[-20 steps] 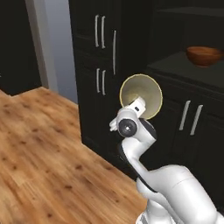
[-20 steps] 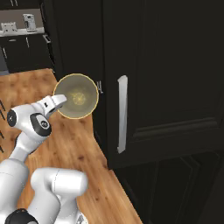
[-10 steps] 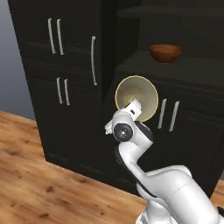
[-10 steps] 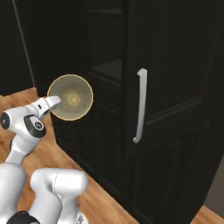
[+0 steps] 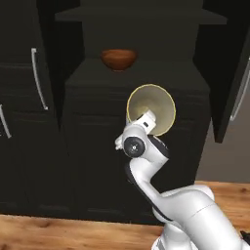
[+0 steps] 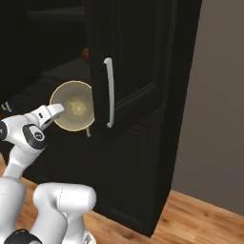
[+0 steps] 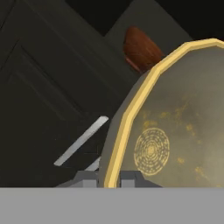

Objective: Open the cabinet. Pick the bowls from the counter and place them in the cabinet. Then close the cabinet.

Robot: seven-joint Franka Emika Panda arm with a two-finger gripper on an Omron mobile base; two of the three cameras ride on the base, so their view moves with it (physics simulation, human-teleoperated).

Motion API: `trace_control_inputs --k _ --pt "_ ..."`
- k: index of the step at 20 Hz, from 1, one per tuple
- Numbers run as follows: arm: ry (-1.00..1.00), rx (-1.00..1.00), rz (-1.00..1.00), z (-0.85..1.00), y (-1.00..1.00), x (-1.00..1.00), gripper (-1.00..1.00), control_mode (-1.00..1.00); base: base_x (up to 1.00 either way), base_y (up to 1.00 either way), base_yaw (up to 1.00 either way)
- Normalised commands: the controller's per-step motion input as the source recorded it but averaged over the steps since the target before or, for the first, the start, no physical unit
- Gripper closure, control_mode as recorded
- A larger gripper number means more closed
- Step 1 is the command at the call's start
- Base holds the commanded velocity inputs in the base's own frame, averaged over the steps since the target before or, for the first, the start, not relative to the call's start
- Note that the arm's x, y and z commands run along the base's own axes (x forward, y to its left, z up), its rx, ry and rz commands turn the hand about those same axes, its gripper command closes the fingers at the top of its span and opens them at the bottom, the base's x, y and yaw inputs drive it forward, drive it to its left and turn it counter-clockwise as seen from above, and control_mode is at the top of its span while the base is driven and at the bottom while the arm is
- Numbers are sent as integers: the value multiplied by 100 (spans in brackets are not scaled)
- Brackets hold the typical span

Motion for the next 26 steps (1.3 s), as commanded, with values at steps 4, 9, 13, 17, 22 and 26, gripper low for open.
trace_control_inputs --k 4,9,13,17,22,26 --pt "0 0 0 0 0 0 100 100 0 -40 -64" --pt "0 0 0 0 0 0 100 100 20 49 -23" --pt "0 0 0 0 0 0 100 100 60 70 -26" --pt "0 0 0 0 0 0 100 100 51 66 -28" --pt "0 0 0 0 0 0 100 100 16 45 -31" --pt "0 0 0 0 0 0 100 100 3 1 -4"
